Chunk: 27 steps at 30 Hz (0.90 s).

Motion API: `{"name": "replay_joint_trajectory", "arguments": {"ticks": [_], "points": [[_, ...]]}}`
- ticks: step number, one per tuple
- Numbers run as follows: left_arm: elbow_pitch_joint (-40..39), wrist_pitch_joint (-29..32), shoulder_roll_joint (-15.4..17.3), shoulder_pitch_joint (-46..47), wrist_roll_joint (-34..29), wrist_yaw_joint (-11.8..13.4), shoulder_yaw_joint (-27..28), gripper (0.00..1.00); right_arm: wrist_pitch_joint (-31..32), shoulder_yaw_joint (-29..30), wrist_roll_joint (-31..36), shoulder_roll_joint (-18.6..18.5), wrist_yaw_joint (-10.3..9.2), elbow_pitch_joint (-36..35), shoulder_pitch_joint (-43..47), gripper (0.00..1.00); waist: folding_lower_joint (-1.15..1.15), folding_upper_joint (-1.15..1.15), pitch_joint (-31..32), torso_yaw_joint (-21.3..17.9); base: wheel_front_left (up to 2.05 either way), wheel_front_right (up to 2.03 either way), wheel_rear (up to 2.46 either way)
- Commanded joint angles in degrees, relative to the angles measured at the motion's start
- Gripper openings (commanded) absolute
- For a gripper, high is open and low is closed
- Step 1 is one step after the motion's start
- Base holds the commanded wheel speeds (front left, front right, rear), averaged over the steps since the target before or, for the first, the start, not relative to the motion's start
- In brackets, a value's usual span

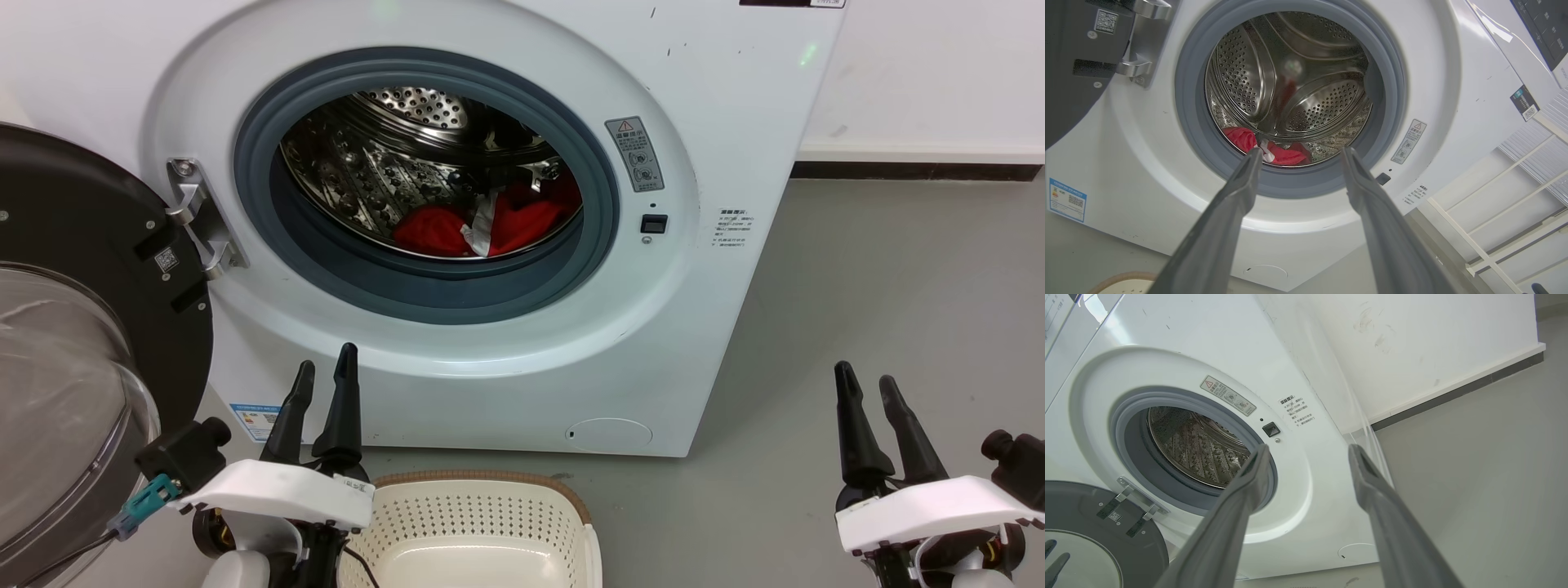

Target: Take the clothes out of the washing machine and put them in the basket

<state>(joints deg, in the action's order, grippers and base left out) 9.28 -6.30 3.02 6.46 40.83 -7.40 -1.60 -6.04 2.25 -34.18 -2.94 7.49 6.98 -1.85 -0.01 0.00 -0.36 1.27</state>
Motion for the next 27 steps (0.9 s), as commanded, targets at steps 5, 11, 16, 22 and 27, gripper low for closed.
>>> {"name": "replay_joint_trajectory", "arguments": {"ticks": [5,11,16,22,27], "points": [[-0.30,-1.15,0.38,1.74,-4.46,-0.12,-0.31,1.00,-0.74,-0.18,4.15,0.03,0.01,-0.59,0.05,1.00,0.00,0.00,-0.01,0.06,0.00,0.00,0.00],[0.10,-2.12,0.38,1.97,-8.73,-0.12,-0.60,1.00,-1.28,-0.22,8.07,0.04,0.01,-0.55,0.23,1.00,0.00,0.00,-0.02,0.16,0.00,0.00,0.00],[0.50,-3.17,0.36,2.15,-13.25,-0.13,-0.95,1.00,-2.02,-0.28,12.31,0.05,0.01,-0.67,0.38,1.00,0.00,0.00,-0.06,0.26,0.00,0.00,0.00],[0.77,-3.96,0.36,2.36,-17.01,-0.13,-1.03,1.00,-2.53,-0.34,15.69,0.06,0.01,-0.60,0.50,1.00,0.00,0.00,-0.15,0.36,0.00,0.00,0.00],[1.34,-4.89,0.34,2.59,-21.29,-0.13,-1.03,1.00,-2.93,-0.25,19.58,0.07,0.00,-0.40,0.59,1.00,0.00,0.00,-0.19,0.47,0.00,0.00,0.00]]}}
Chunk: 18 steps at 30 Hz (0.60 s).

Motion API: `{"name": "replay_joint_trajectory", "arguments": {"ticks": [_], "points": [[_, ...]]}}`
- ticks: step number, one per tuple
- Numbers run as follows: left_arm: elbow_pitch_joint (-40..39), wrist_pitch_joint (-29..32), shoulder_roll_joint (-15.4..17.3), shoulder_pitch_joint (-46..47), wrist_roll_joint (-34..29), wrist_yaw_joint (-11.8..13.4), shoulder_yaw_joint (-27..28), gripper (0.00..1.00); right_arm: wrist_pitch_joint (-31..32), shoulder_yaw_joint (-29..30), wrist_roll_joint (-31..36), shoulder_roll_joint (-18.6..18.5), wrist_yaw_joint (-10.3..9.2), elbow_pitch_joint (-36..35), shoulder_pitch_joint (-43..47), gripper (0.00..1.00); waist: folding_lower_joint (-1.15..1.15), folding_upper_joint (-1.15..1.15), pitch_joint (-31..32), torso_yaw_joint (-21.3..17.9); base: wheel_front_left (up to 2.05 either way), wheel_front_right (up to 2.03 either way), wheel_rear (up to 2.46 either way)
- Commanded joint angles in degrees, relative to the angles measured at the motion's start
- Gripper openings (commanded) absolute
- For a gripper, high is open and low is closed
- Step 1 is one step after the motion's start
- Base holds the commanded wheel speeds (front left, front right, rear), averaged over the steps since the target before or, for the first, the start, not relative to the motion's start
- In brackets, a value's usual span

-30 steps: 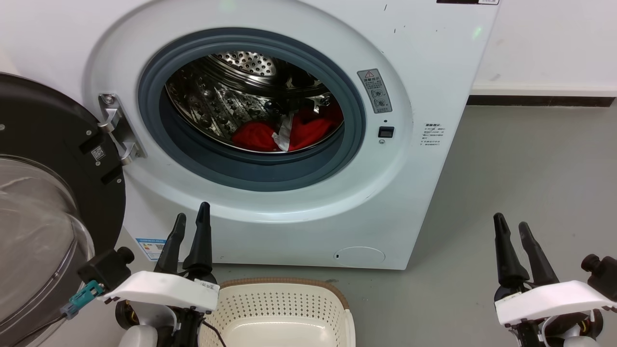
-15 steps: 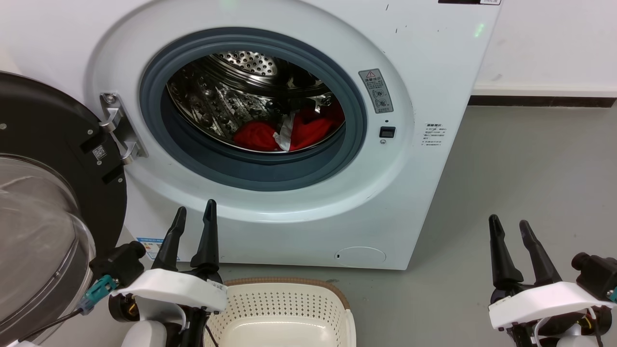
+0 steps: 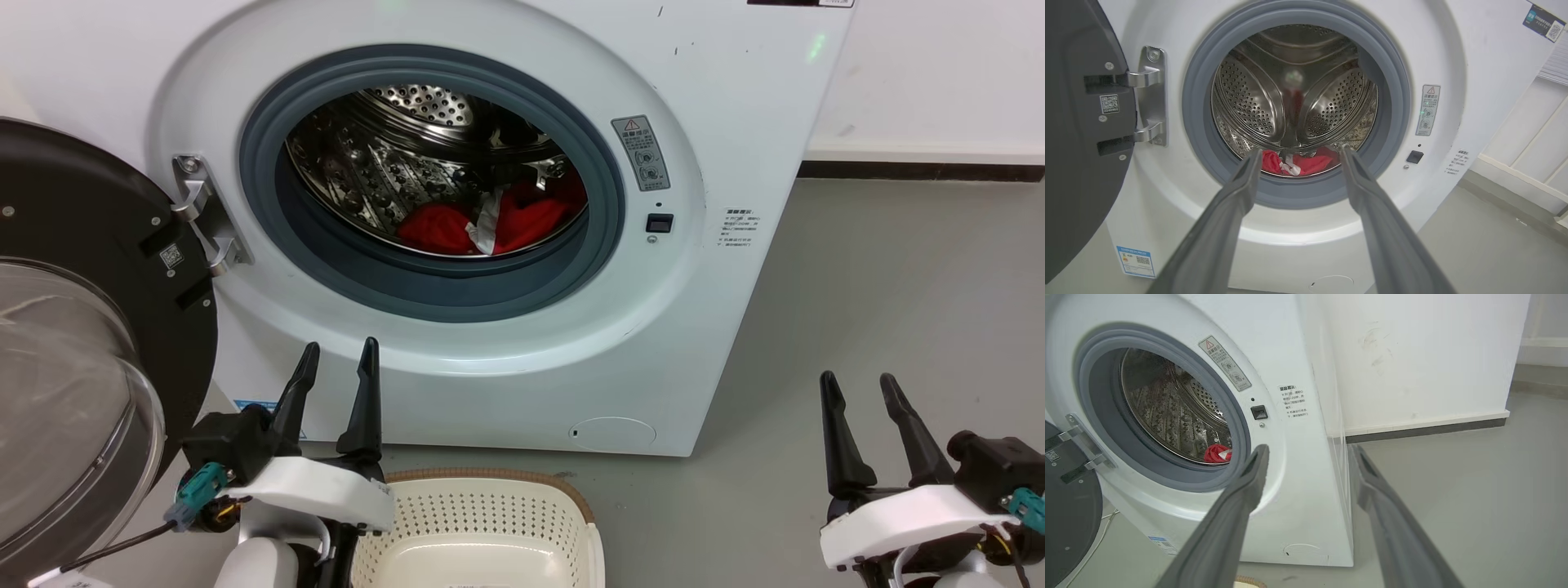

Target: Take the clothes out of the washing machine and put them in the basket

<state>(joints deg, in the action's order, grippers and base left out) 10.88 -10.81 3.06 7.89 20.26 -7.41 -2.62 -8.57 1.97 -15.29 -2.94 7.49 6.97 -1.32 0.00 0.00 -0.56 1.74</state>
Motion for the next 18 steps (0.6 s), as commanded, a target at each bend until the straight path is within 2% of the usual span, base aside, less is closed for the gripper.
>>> {"name": "replay_joint_trajectory", "arguments": {"ticks": [1,18], "points": [[-0.21,-0.55,0.29,1.13,-1.34,-0.12,-0.03,1.00,-0.29,0.16,1.27,0.07,0.00,-0.33,0.09,1.00,0.00,0.00,0.00,0.01,0.00,0.00,0.00],[1.13,-2.78,0.21,1.62,-11.27,0.43,0.13,1.00,-1.05,0.82,10.90,0.09,0.00,-0.20,0.39,1.00,0.00,0.00,-0.42,0.40,0.00,0.00,0.00]]}}
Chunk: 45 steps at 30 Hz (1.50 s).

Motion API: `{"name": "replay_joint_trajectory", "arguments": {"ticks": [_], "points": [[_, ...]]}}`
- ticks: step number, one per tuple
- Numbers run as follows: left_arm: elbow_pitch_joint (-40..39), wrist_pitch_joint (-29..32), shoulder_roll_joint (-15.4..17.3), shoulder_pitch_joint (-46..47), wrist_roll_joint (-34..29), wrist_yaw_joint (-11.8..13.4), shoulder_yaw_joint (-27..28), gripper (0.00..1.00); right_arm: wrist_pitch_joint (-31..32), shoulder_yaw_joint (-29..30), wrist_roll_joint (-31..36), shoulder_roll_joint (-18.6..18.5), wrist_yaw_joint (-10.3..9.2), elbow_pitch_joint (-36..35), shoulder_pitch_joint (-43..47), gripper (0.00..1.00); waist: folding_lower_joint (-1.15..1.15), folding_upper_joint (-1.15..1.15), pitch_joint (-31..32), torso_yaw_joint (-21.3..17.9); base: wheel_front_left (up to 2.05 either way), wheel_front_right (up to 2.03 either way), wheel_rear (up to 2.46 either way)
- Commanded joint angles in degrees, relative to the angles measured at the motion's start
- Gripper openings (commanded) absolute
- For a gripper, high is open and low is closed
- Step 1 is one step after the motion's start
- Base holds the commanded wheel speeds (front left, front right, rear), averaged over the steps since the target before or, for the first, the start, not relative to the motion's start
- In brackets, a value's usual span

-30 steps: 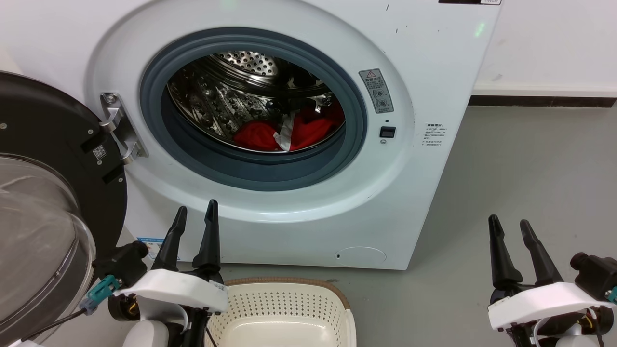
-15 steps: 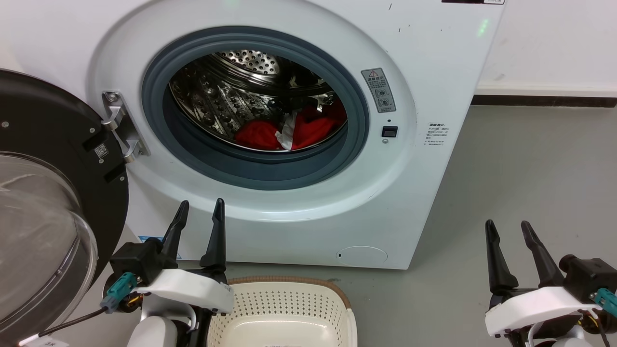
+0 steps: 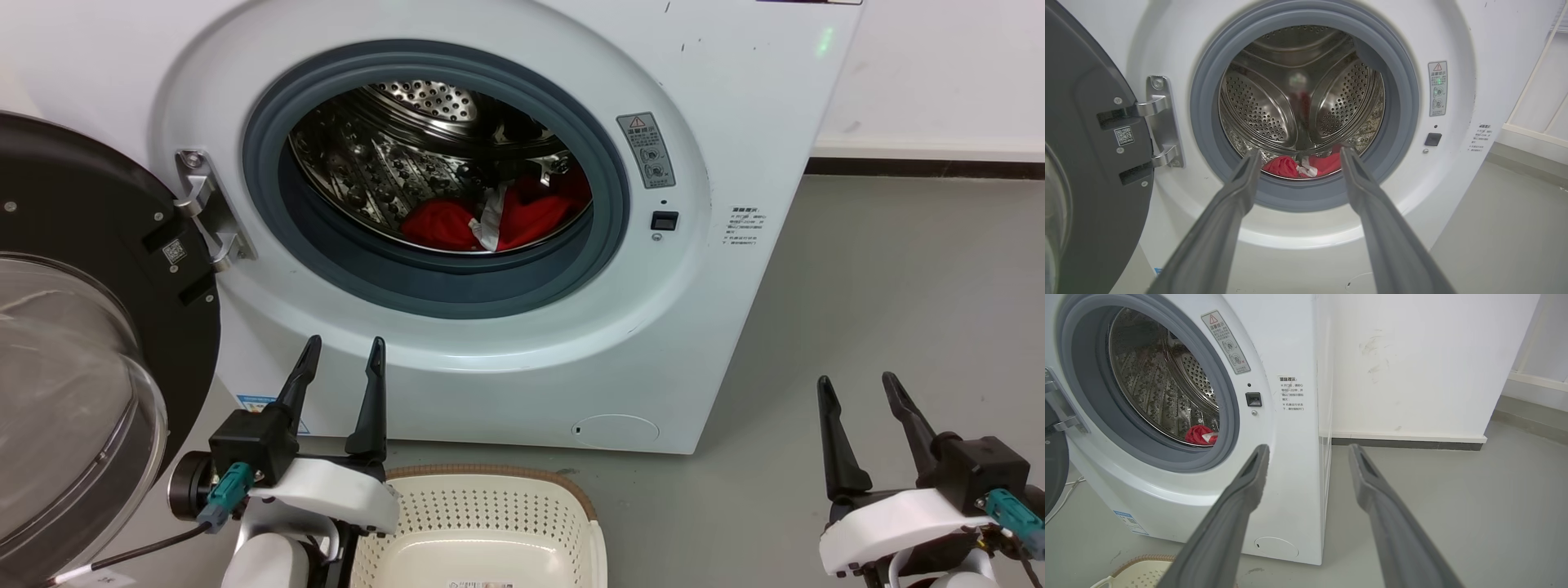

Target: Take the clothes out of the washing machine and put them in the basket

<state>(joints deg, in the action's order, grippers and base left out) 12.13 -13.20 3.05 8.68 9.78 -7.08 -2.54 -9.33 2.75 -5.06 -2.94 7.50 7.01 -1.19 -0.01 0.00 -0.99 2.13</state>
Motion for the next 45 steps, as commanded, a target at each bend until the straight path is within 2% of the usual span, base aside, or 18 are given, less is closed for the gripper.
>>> {"name": "replay_joint_trajectory", "arguments": {"ticks": [1,17,39,45], "points": [[-0.05,-0.46,0.21,0.82,-1.24,0.12,0.07,1.00,-0.30,0.05,1.14,0.09,-0.02,-0.24,0.29,1.00,0.00,0.00,-0.01,0.04,0.00,0.00,0.00],[1.00,-2.16,0.09,1.06,-7.64,0.64,0.47,1.00,-1.02,0.21,7.82,0.11,-0.02,-0.07,0.44,1.00,0.01,0.00,-0.50,0.16,0.00,0.00,0.00],[1.71,-2.02,-0.07,1.72,-7.11,0.53,1.02,1.00,-0.72,0.45,6.67,0.11,-0.02,0.71,-0.79,1.00,0.01,0.00,-1.70,0.16,0.00,0.00,0.00],[2.19,-2.02,-0.10,3.52,-6.54,0.52,1.32,1.00,-0.60,0.00,6.47,0.11,-0.02,-0.53,-1.91,1.00,0.01,0.00,-4.07,-0.21,0.00,0.00,0.00]]}}
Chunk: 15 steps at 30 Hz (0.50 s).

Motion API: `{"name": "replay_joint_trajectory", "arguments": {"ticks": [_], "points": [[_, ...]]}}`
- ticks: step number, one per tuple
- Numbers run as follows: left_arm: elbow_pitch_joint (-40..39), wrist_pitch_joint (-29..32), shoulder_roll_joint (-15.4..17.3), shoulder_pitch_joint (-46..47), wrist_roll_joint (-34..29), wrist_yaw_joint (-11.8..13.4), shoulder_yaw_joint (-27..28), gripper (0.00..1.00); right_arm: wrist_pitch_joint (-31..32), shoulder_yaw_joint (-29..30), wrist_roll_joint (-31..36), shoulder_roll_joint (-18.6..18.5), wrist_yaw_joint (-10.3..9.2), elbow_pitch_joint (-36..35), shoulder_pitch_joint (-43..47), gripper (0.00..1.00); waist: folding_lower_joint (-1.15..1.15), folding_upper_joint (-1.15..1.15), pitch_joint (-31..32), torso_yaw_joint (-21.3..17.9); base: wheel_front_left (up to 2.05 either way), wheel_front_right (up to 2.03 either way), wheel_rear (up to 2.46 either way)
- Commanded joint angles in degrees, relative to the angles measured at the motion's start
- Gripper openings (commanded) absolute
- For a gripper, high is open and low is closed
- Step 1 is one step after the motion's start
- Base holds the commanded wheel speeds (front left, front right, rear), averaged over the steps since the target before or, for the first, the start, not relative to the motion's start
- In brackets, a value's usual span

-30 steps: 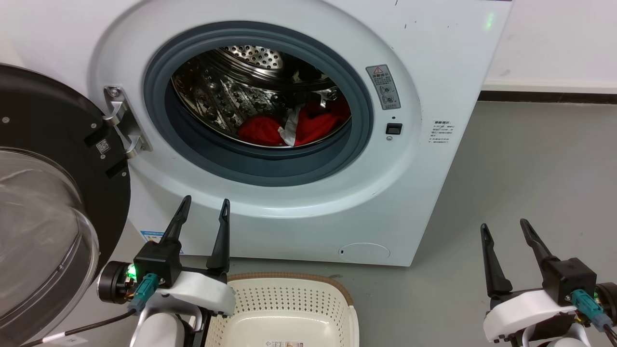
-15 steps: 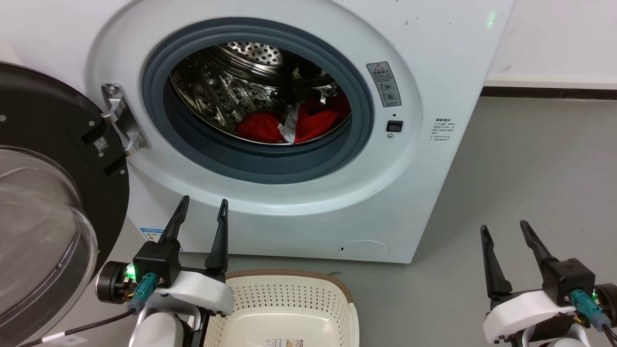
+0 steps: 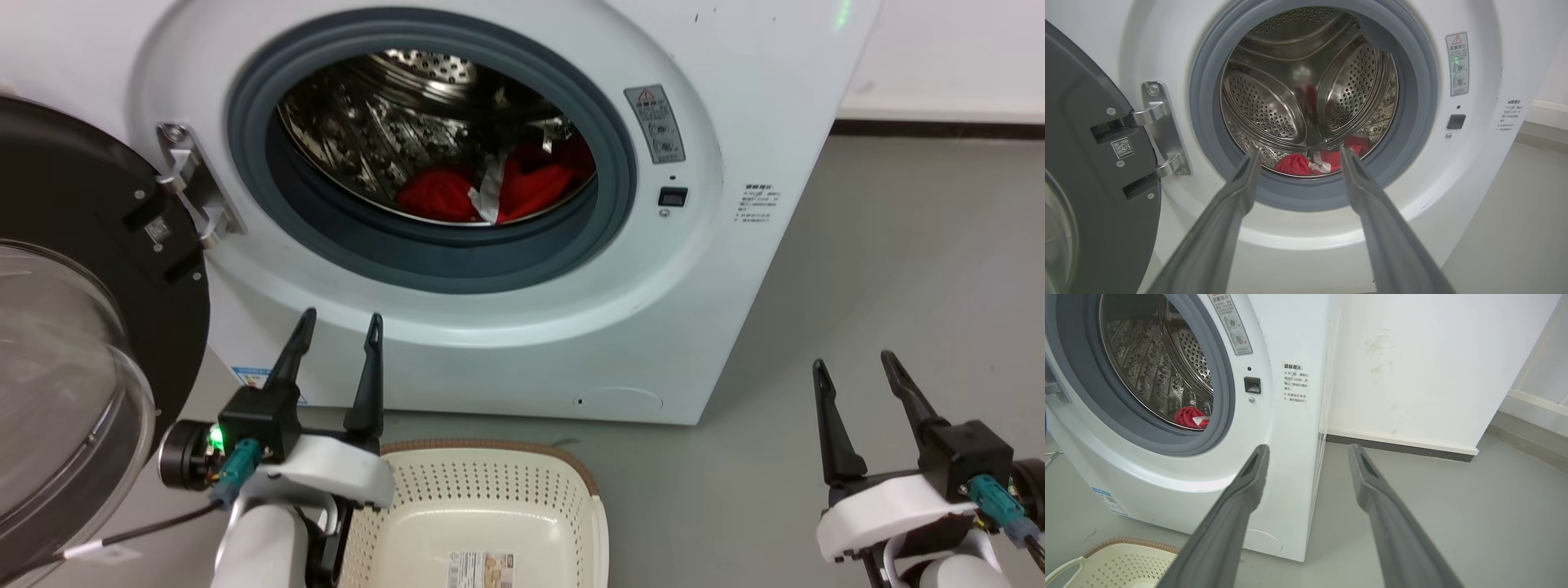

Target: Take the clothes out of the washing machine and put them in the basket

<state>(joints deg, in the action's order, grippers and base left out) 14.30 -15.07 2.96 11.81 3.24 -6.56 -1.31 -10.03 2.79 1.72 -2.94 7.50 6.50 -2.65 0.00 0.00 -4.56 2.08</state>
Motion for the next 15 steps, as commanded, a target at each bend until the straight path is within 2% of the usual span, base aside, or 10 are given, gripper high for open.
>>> {"name": "replay_joint_trajectory", "arguments": {"ticks": [1,8,15], "points": [[0.23,-0.16,-0.01,1.04,0.11,0.02,0.20,1.00,0.06,-0.17,-0.32,0.11,-0.02,-0.37,-0.83,1.00,0.00,0.00,-1.21,-0.32,0.00,0.00,0.00],[3.40,-0.15,0.19,8.10,1.28,-0.24,0.94,1.00,0.20,-1.50,-0.64,0.11,-0.02,-3.11,-3.75,1.00,0.00,0.00,-8.40,-2.42,0.00,0.00,0.00],[10.75,-0.16,2.37,17.91,2.85,-0.69,1.18,1.00,-1.27,-3.17,-1.65,0.12,-0.03,-4.30,-6.99,1.00,0.00,0.00,-15.25,-5.83,0.00,0.00,0.00]]}}
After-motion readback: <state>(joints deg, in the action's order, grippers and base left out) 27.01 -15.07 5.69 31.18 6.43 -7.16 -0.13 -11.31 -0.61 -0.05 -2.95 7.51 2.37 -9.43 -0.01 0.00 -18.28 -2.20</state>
